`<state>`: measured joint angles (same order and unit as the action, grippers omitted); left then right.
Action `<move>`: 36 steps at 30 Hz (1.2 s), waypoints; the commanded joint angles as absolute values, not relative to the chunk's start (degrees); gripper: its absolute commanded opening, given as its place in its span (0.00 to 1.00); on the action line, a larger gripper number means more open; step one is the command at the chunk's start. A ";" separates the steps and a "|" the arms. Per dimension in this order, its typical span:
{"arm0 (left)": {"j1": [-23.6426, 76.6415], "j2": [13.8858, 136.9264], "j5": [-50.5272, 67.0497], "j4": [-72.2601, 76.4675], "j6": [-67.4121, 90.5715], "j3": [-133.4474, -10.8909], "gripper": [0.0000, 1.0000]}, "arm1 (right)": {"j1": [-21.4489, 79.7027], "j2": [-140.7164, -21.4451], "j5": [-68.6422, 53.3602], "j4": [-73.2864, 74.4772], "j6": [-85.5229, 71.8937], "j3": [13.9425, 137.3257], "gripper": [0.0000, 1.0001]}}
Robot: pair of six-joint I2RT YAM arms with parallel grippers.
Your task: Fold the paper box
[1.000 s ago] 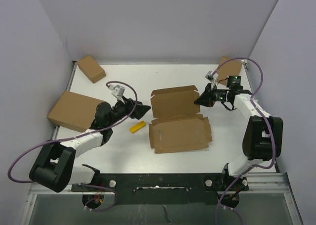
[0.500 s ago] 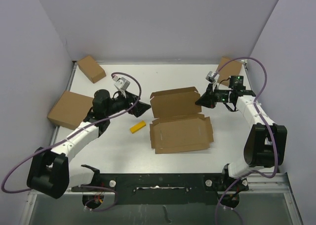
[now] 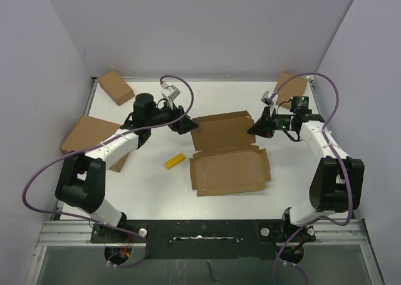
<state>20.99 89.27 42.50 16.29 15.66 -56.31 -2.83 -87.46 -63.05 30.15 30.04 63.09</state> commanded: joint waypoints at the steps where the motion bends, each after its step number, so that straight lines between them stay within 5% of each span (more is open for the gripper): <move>1: 21.02 93.87 46.96 15.84 13.67 -61.33 0.63 | -2.33 -84.39 -65.83 29.62 31.26 64.49 0.00; 24: 21.79 98.34 57.58 26.30 16.76 -60.67 0.00 | -1.94 -84.91 -65.83 30.19 31.67 64.68 0.00; 31: 21.88 96.42 57.52 27.50 16.73 -59.84 0.00 | -1.99 -84.96 -66.77 31.83 32.45 65.35 0.00; 36: 22.30 94.96 59.06 30.12 18.53 -60.17 0.00 | -2.49 -83.05 -67.86 32.77 32.54 65.33 0.12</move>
<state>21.65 97.45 57.32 24.05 17.39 -59.05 -2.66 -87.35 -63.09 31.66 31.38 63.35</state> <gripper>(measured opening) 0.020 0.081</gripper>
